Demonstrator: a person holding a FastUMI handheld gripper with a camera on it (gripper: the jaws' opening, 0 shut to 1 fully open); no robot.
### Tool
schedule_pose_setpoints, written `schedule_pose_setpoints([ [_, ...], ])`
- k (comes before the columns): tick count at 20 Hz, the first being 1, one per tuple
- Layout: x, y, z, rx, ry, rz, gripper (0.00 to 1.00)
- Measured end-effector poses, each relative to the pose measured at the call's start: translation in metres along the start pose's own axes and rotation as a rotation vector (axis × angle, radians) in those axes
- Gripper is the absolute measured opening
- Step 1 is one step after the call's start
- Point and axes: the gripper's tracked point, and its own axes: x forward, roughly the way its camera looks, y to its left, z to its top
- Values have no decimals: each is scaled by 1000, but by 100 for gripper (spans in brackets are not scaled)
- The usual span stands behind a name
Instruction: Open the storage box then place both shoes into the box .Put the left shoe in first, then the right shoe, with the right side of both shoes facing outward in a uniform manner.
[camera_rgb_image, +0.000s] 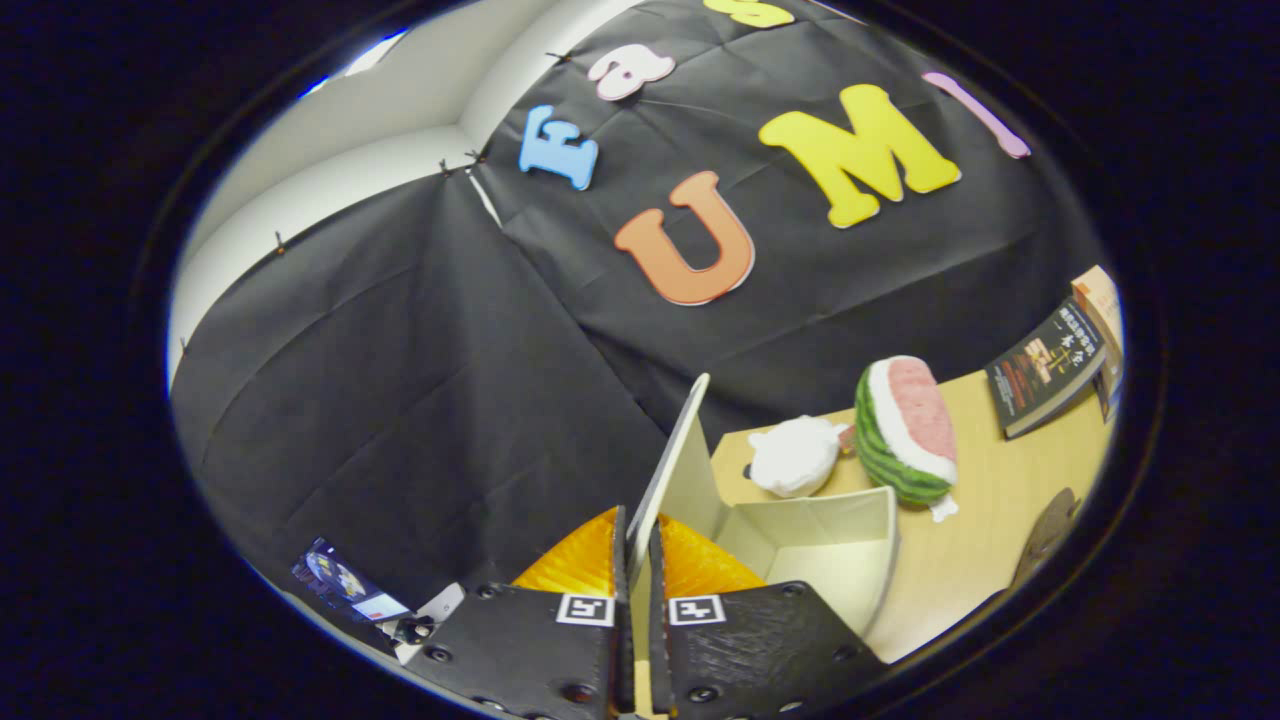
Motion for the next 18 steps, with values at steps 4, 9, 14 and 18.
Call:
schedule_pose_setpoints([
  [4, 28, 66, -16, -132, 15, 100, 40],
  [9, 53, 95, -38, -205, 43, 148, 84],
  [14, 46, 73, -27, -234, -4, 52, 89],
  [18, 13, 26, 5, -275, -119, -117, 93],
])
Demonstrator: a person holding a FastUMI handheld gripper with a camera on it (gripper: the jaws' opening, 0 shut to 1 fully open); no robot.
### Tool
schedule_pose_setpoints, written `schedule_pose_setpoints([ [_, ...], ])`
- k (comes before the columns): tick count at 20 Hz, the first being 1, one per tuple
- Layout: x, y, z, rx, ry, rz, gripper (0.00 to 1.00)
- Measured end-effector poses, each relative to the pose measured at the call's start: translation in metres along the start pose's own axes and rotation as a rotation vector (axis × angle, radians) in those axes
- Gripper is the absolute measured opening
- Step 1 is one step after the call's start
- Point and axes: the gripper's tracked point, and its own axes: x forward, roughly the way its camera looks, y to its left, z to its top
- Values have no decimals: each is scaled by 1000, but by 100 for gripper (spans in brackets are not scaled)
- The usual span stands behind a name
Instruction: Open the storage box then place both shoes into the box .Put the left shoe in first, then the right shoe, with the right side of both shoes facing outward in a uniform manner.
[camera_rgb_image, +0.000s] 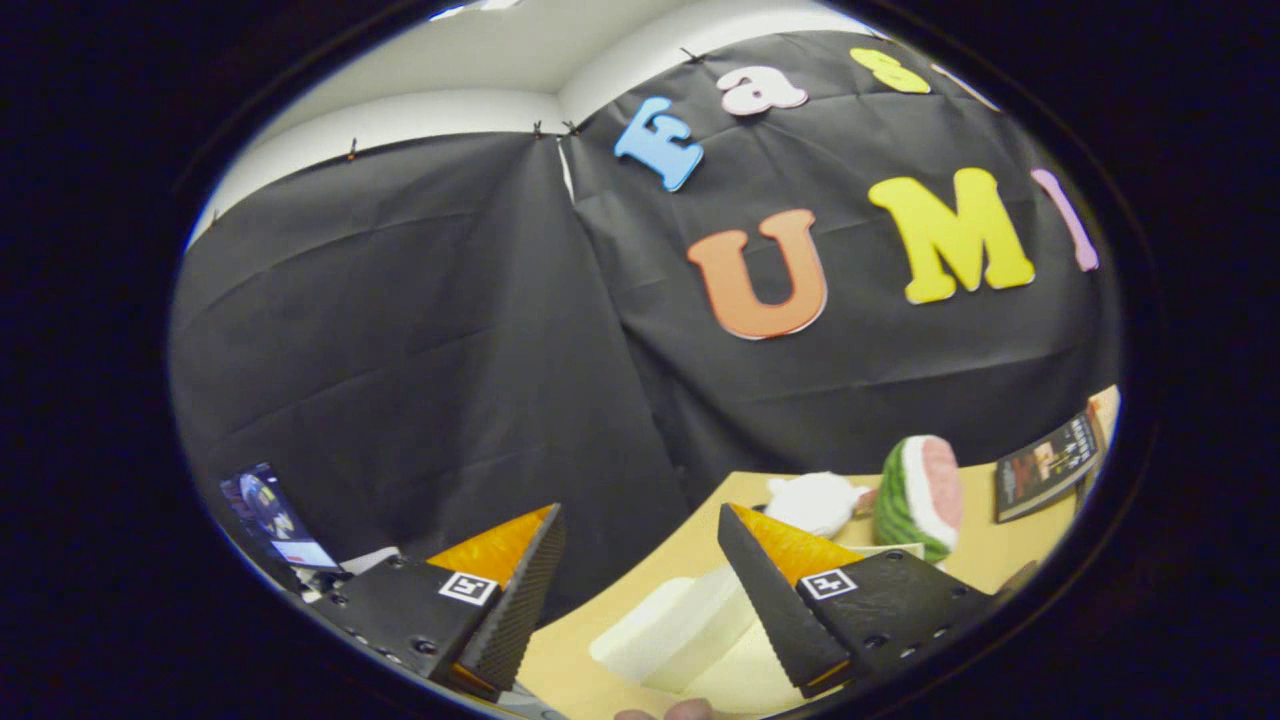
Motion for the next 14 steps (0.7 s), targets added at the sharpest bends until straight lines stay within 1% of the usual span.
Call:
schedule_pose_setpoints([
  [4, -44, -63, 21, -23, -61, -152, 95],
  [8, -101, -133, 25, -50, -72, -289, 96],
  [10, -133, -173, 18, -65, -54, -360, 96],
  [14, -192, -255, -14, -57, 14, -495, 96],
])
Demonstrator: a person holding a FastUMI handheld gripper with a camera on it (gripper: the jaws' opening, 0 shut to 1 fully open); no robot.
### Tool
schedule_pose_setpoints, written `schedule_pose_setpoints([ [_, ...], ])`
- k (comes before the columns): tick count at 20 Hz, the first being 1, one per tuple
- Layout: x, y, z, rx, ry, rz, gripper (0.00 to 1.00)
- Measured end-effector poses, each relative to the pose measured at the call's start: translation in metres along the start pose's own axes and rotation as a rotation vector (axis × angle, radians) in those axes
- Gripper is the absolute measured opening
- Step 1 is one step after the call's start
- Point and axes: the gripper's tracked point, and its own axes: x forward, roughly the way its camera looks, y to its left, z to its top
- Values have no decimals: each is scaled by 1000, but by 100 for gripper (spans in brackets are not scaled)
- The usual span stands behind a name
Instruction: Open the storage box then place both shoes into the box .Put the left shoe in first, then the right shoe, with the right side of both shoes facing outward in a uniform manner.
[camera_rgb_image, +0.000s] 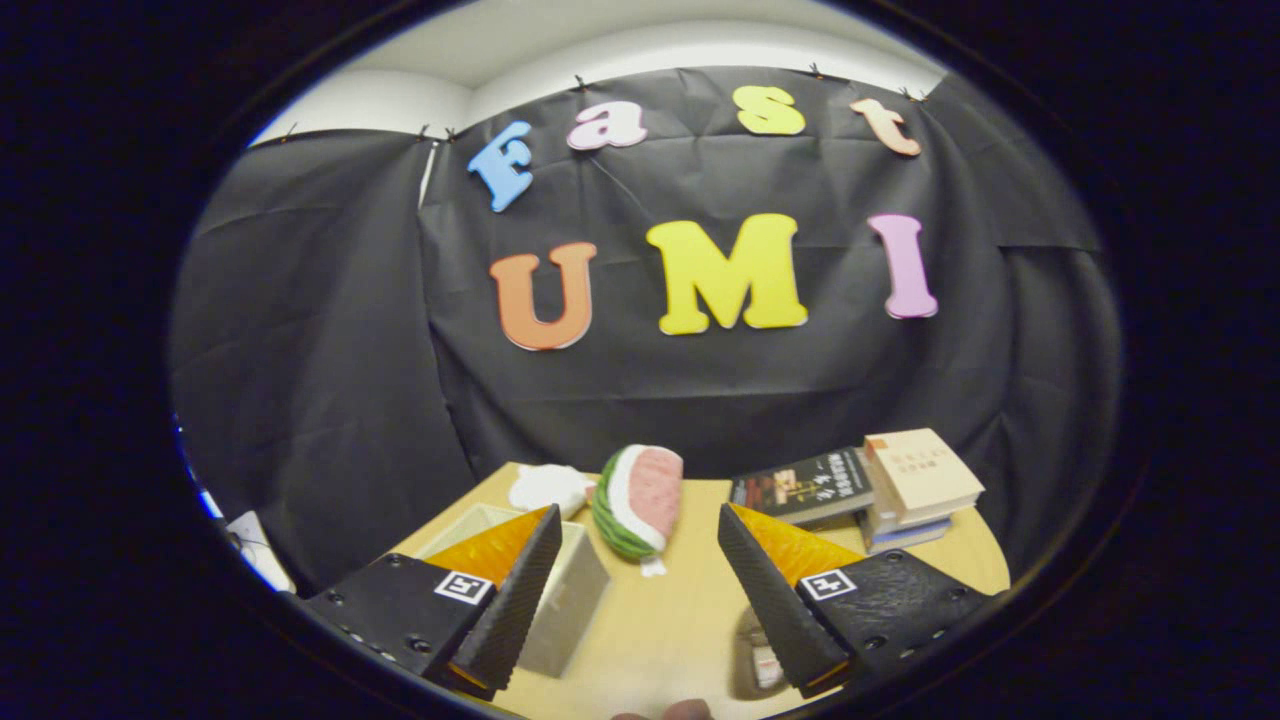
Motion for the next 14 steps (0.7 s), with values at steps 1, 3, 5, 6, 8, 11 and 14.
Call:
schedule_pose_setpoints([
  [1, -2, -21, -12, 1, 25, -29, 96],
  [3, -5, -62, -45, 7, 96, -92, 96],
  [5, -5, -85, -77, 13, 166, -118, 96],
  [6, -2, -96, -95, 5, 204, -129, 96],
  [8, 7, -115, -138, -1, 293, -138, 96],
  [11, 21, -127, -198, 25, 449, -124, 96],
  [14, 41, -139, -225, 51, 518, -121, 95],
])
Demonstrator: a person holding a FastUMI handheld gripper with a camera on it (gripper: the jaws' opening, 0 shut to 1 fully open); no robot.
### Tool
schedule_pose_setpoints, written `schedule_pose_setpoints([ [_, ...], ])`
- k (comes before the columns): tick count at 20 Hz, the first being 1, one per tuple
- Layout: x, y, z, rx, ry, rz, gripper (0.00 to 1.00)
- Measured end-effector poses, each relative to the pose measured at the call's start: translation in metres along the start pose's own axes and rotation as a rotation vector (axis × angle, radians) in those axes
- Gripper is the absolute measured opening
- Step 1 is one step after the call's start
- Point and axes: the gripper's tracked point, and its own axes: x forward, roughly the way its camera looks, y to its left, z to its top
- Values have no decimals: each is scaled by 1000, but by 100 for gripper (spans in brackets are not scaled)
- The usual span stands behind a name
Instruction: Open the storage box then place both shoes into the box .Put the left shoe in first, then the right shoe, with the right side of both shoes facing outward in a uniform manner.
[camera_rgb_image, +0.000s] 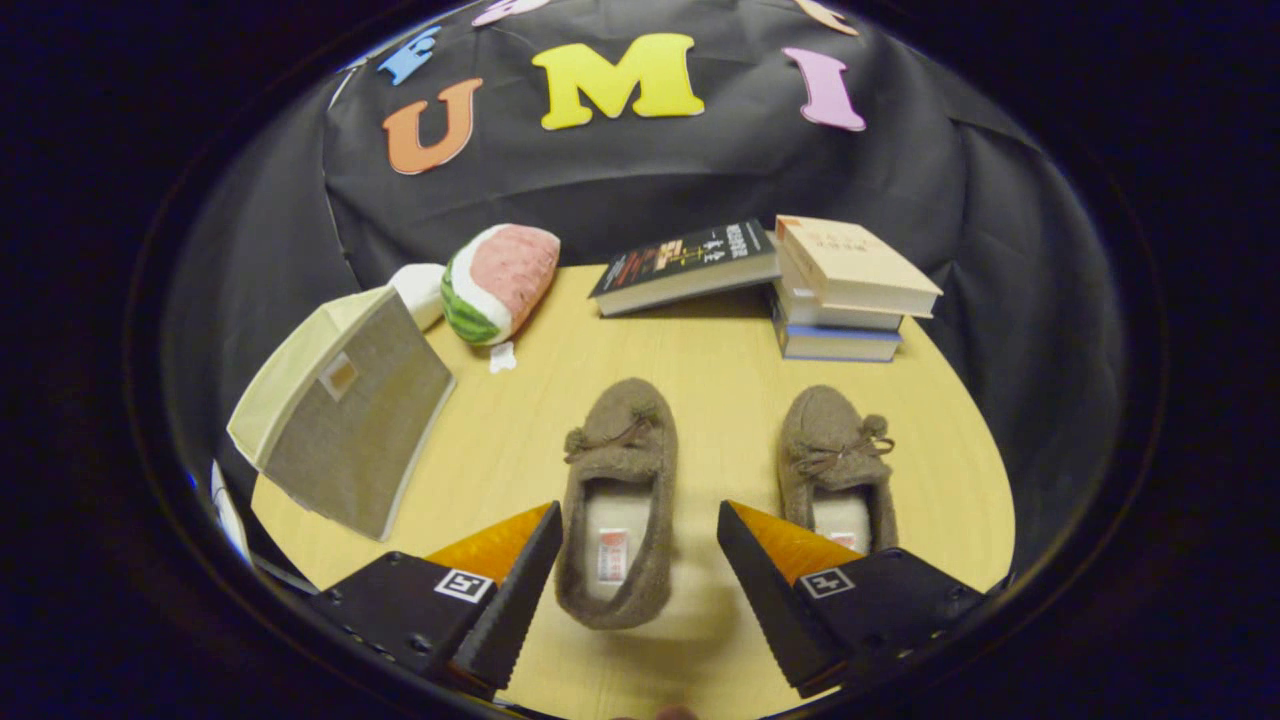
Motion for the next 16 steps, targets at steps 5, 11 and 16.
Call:
schedule_pose_setpoints([
  [5, 37, -12, -19, 73, 89, 11, 60],
  [11, 52, -11, -16, 159, 137, 17, 39],
  [16, 43, -5, -11, 249, 178, 18, 0],
])
